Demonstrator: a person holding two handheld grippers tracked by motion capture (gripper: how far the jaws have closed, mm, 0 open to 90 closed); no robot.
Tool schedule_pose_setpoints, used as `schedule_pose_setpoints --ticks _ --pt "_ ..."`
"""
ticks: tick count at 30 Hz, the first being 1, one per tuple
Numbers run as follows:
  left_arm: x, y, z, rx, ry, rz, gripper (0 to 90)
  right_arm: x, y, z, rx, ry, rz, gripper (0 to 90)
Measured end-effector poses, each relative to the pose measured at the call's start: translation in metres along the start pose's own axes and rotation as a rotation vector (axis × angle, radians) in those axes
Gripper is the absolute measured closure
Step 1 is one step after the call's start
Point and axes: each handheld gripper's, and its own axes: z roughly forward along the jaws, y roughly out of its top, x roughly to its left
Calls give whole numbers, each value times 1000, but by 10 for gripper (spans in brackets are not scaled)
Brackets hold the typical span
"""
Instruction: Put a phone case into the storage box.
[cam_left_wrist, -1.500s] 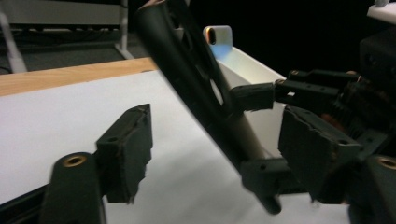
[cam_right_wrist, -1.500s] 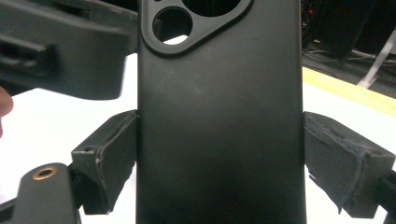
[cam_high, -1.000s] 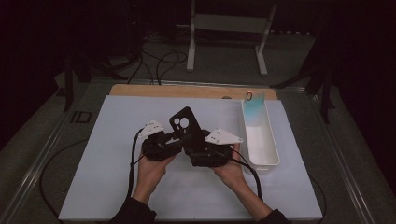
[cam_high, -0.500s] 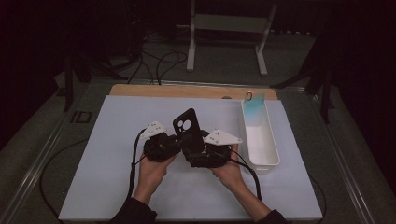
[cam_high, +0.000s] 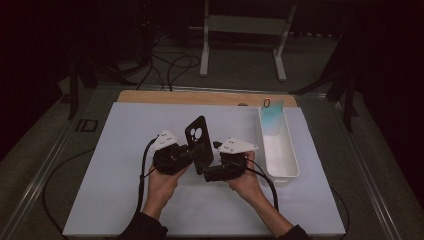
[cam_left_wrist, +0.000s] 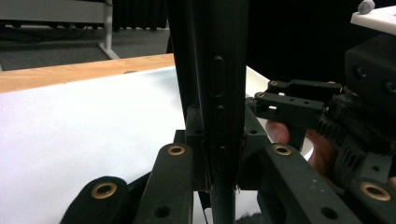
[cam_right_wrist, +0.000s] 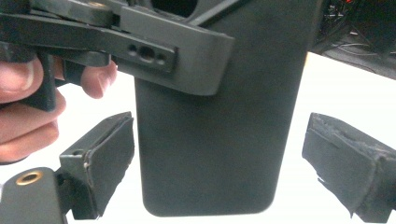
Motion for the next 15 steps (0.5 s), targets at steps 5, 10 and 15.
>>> schedule_pose_setpoints --ticks 5,10,15 --pt "2 -1 -2 5 12 13 799 -5 1 -5 26 5 -18 96" --pt "3 -2 -2 11 17 19 798 -11 3 -9 45 17 -11 96" --pt "3 -3 -2 18 21 25 798 -16 4 -13 53 25 2 96"
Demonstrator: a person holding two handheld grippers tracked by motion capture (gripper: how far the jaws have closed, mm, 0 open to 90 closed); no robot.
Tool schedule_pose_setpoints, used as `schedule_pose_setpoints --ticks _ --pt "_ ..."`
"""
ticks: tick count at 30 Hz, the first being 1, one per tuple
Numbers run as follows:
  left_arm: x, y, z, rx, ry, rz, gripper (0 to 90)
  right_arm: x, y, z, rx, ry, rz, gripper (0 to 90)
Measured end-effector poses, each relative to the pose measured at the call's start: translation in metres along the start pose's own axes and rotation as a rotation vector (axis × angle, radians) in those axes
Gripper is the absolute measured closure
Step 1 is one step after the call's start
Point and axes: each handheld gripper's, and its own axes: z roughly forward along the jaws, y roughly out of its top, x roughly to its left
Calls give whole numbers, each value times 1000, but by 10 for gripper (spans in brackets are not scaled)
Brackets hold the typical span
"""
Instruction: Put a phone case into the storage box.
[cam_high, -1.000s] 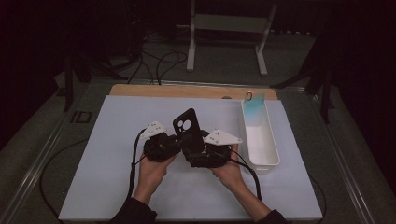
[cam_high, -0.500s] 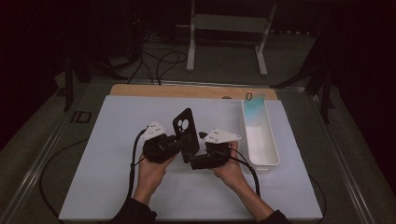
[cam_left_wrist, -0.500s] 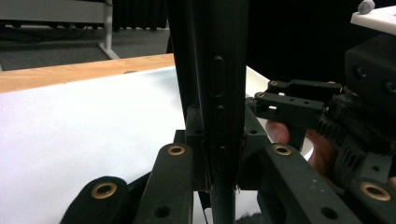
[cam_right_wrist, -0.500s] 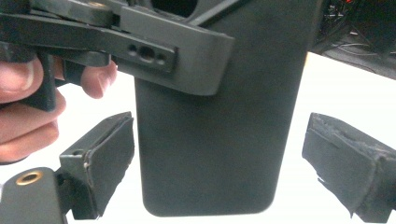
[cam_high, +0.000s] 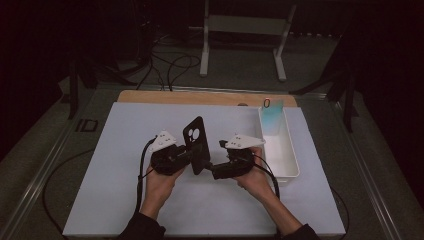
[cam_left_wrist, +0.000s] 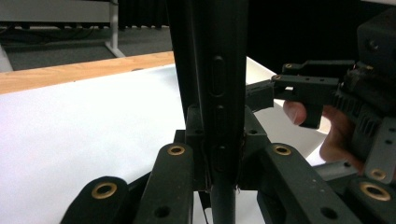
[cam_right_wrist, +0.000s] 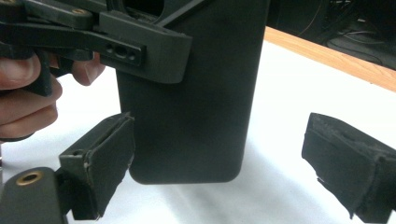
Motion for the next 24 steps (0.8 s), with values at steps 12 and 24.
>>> schedule_pose_setpoints --ticks 12,24 --pt "1 -3 0 10 -1 13 798 -8 8 -8 11 31 20 82" --pt "-2 -4 3 17 -15 29 797 -10 33 -13 -48 35 16 82"
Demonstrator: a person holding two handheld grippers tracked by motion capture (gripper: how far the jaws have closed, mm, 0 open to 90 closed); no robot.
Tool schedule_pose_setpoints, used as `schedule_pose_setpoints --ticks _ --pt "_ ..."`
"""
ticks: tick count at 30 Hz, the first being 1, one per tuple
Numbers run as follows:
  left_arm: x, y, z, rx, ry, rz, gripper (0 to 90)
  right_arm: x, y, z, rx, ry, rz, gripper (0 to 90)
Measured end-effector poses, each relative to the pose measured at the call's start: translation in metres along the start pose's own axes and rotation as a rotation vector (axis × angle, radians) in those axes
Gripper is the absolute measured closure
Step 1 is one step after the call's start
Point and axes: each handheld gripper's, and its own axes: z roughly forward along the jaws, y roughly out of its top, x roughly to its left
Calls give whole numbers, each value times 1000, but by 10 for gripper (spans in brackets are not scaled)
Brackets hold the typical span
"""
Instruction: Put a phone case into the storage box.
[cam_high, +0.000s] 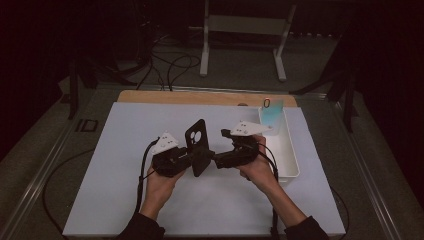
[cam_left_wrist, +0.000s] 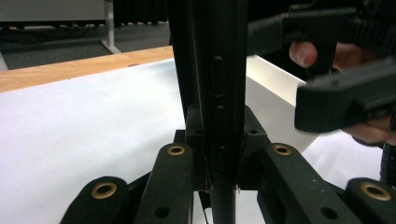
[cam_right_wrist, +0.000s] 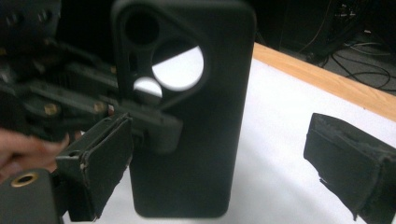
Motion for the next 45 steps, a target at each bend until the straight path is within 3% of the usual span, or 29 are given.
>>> schedule_pose_setpoints --ticks 13,32,45 --pt "-6 -3 5 12 -25 27 797 6 20 8 -28 13 -3 82" --pt "-15 -2 8 13 -62 64 797 11 22 21 -15 21 7 83" --pt "-16 -2 9 15 -63 60 793 15 23 21 -29 -4 6 128"
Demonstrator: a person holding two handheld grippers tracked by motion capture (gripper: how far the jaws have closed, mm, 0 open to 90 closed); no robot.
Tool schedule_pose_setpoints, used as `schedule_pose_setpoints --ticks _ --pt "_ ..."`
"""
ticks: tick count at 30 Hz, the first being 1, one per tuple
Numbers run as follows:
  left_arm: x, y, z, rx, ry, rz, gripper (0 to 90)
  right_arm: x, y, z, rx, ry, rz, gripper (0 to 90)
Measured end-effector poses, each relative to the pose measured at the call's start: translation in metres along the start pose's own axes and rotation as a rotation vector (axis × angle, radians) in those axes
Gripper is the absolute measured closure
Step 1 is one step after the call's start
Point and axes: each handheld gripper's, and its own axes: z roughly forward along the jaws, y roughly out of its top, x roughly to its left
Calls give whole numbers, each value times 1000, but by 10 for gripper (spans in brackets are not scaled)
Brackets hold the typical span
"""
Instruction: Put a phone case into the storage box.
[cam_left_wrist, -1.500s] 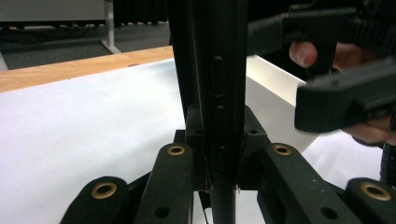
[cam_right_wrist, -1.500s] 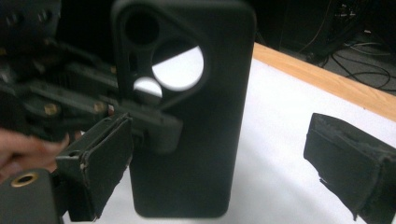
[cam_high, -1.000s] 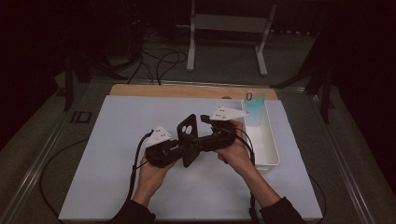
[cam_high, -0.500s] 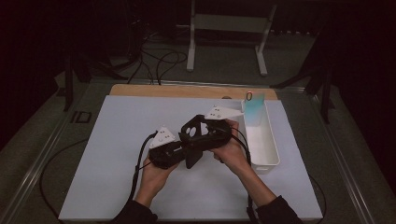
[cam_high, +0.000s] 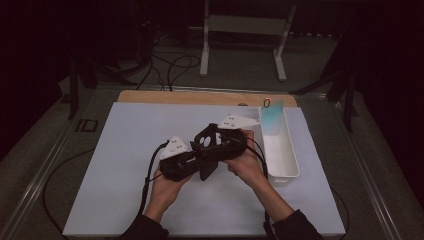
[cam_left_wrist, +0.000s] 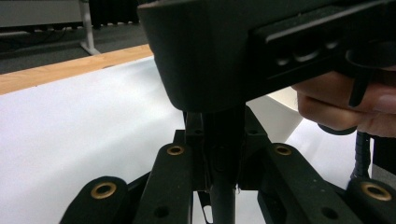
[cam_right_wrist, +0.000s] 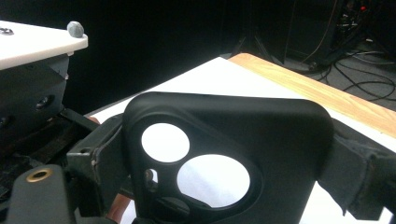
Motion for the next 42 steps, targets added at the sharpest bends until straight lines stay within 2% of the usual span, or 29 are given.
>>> schedule_pose_setpoints --ticks 6,11,12,13,15,16,17,18,20,26,31,38,41,42 --pt "1 0 -1 3 16 0 770 2 0 -1 -7 -16 -22 133" --pt "2 1 -3 10 18 -14 532 3 0 -1 -13 -25 -28 135" --pt "1 0 -5 12 48 -9 532 3 0 -2 -17 -30 -27 135" --pt "1 0 -6 9 63 -9 409 2 0 -2 -22 -34 -19 135" --pt "2 -1 -8 7 78 -14 352 1 0 -2 -24 -40 -17 135" --pt "2 -2 -8 5 98 -14 315 1 0 -2 -25 -43 -17 135" --pt "2 -2 -8 5 98 -14 274 1 0 -2 -25 -43 -17 135" --pt "3 -3 -11 7 125 -9 274 0 0 -2 -25 -44 -16 135" --pt "4 -4 -13 8 148 -11 171 -1 -1 -2 -27 -54 -12 135" --pt "8 -10 -23 13 185 -2 31 -4 -1 -2 -26 -61 -7 135" --pt "13 -16 -31 26 224 25 4 -5 0 -4 -26 -66 -10 135" --pt "21 -22 -44 15 262 35 1 -7 0 -4 -24 -74 -9 134" --pt "26 -26 -48 25 300 58 1 -7 0 -5 -25 -77 -10 134" --pt "28 -28 -50 29 307 53 1 -7 0 -5 -25 -78 -9 134"
